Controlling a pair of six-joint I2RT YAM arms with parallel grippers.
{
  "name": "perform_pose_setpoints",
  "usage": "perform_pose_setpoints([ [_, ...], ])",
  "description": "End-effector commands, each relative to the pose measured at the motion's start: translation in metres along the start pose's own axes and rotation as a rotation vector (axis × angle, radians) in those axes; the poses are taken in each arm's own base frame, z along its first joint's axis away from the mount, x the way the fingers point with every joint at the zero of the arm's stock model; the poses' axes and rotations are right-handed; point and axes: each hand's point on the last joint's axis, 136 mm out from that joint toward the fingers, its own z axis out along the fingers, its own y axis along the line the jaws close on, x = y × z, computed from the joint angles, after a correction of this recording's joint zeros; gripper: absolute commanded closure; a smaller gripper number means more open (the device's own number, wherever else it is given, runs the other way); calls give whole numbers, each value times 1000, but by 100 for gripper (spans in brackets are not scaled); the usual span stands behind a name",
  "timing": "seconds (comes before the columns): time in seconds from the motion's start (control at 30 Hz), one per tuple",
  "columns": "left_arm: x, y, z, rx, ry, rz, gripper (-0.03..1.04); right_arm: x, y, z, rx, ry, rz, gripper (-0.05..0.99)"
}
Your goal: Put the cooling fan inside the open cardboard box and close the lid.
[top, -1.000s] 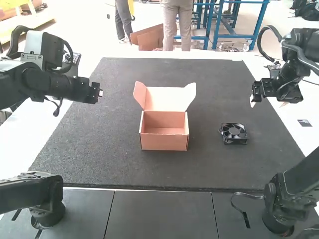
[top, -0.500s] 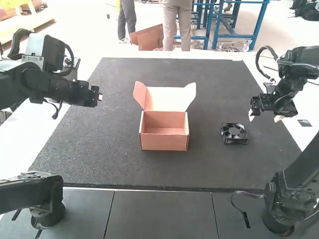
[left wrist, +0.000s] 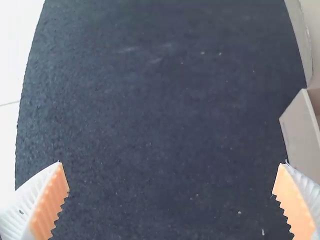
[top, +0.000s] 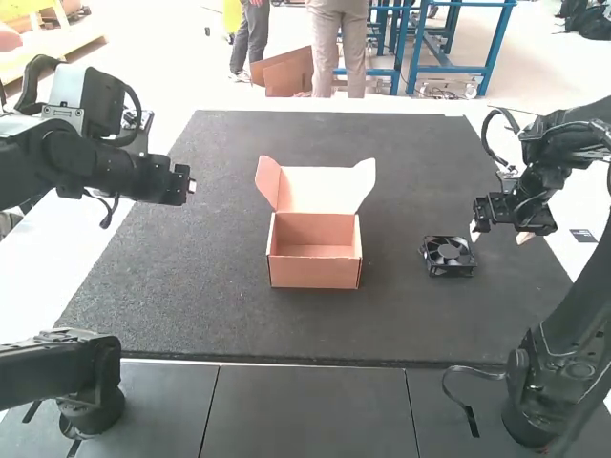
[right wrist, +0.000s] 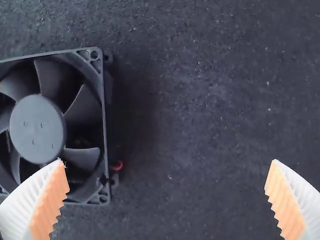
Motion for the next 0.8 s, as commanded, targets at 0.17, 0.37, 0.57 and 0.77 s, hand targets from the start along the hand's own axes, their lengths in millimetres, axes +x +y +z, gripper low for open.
perform_pose_setpoints([
  [0.17, -21, 1, -13, -3, -62, -12, 4, -14, -3, 15, -15, 14, 22, 3],
  [0.37, -21, 1, -13, -1, -65, -11, 4, -23, -4, 24, -22, 25, 28, 3],
  [0.57, -21, 1, -13, -3, -63, -12, 4, -28, 5, 33, -42, 40, 22, 3],
  [0.77, -20, 1, -13, -3, -62, -12, 4, -26, 12, 39, -51, 60, 10, 3],
])
